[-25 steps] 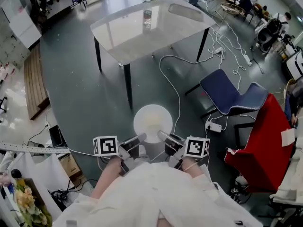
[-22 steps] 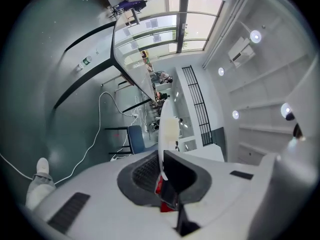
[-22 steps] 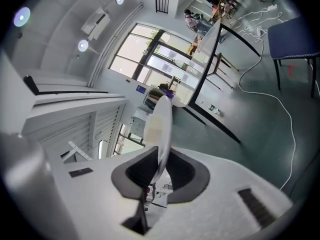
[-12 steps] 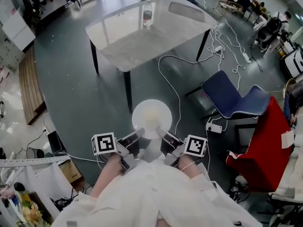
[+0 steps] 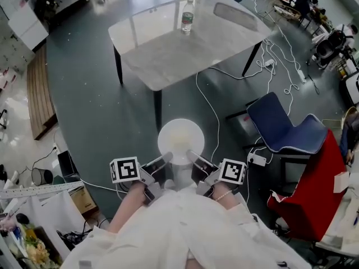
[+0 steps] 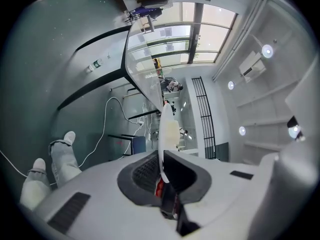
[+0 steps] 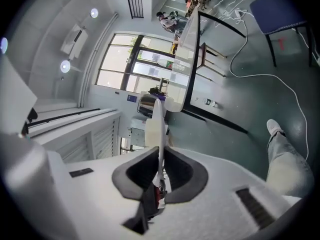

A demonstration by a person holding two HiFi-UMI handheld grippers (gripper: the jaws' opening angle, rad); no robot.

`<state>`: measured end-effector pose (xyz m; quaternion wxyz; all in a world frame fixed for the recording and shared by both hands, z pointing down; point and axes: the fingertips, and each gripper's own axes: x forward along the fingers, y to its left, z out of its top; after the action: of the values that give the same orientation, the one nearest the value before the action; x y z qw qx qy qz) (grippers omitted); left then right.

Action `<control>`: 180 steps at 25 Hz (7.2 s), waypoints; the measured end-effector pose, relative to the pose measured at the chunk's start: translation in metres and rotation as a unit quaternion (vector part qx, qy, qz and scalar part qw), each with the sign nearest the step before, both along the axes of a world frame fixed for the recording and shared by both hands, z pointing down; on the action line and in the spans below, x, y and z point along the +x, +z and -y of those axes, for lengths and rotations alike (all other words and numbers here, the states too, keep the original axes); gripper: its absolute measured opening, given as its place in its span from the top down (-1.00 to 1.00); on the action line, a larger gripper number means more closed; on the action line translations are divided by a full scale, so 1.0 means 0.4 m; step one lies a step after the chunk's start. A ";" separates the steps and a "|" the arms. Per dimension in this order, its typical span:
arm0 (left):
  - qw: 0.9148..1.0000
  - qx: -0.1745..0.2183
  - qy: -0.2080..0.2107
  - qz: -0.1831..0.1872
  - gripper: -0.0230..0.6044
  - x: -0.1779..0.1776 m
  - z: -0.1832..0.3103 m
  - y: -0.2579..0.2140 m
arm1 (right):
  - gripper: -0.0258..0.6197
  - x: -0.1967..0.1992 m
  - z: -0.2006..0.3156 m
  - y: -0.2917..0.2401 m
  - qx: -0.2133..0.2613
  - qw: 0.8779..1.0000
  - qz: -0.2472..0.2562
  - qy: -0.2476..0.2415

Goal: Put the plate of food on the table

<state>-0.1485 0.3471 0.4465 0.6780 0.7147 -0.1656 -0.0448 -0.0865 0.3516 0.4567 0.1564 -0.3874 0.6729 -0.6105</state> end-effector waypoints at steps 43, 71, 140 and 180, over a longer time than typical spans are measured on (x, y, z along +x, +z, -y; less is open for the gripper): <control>0.998 -0.043 -0.051 0.014 0.85 0.360 0.615 0.028 | 0.87 0.358 0.643 0.042 -0.026 0.998 0.019 -0.060; 1.000 -0.016 -0.005 0.017 0.85 0.416 1.070 0.010 | 0.87 0.412 1.083 0.022 -0.018 0.999 0.013 -0.025; 0.996 -0.062 -0.038 0.046 0.85 0.415 1.218 0.108 | 0.87 0.398 1.245 0.100 -0.071 0.993 -0.005 -0.096; 0.979 -0.041 0.019 0.200 0.65 0.396 1.364 0.287 | 0.71 0.375 1.411 0.266 -0.071 0.960 -0.182 -0.201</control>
<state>0.0098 -0.1985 0.5613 0.6603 0.6842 -0.2859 0.1188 0.0635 -0.2129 0.5629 -0.1227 -0.3587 0.7089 -0.5948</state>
